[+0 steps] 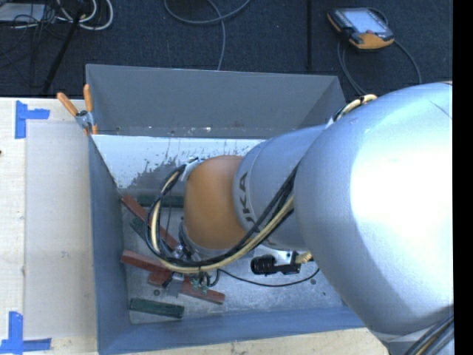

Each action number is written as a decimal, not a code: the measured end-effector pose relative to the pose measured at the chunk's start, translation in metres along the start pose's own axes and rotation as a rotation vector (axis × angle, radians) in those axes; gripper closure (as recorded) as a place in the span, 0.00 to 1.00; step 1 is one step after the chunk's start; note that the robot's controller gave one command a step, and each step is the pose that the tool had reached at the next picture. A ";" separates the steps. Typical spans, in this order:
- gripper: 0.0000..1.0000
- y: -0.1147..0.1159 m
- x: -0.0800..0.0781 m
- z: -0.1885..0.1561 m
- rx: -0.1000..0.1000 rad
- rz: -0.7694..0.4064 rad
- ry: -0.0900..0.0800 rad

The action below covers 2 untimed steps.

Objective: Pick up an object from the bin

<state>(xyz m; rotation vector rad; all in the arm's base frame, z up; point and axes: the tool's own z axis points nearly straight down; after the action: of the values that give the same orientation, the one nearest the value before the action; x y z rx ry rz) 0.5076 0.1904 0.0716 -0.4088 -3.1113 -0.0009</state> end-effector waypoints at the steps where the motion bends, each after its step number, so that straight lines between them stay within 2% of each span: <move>1: 1.00 -0.004 -0.004 -0.044 0.005 0.008 0.004; 2: 1.00 0.009 -0.022 -0.092 0.000 0.016 -0.003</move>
Offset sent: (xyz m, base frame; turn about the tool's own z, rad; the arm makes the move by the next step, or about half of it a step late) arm 0.0255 0.0047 0.0937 0.0182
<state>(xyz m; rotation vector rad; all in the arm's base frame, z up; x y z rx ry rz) 0.5320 0.1935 0.1636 -0.4344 -3.1105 0.0002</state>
